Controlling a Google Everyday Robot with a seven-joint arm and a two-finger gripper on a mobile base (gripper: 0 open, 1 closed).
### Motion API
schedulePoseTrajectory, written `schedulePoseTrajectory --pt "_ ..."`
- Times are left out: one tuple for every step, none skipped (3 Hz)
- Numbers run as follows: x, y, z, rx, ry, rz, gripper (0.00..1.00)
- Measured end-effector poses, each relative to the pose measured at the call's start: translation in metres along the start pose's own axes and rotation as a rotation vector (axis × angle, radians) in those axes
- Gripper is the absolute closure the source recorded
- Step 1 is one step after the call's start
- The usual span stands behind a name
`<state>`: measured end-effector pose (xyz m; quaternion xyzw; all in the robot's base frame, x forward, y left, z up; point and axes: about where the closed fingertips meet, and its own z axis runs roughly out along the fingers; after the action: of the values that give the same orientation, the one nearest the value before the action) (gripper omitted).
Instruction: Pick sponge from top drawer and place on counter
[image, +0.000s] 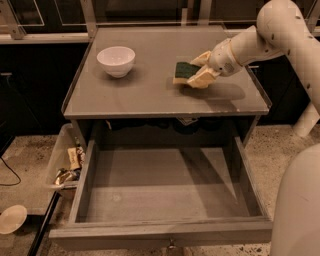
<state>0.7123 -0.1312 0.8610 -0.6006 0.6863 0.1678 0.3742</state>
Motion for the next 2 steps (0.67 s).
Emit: schedulePoseTrajectory --pt "0.0 0.0 0.0 0.0 0.0 0.0 0.35" --pt "0.0 0.0 0.0001 0.0 0.0 0.0 0.11"
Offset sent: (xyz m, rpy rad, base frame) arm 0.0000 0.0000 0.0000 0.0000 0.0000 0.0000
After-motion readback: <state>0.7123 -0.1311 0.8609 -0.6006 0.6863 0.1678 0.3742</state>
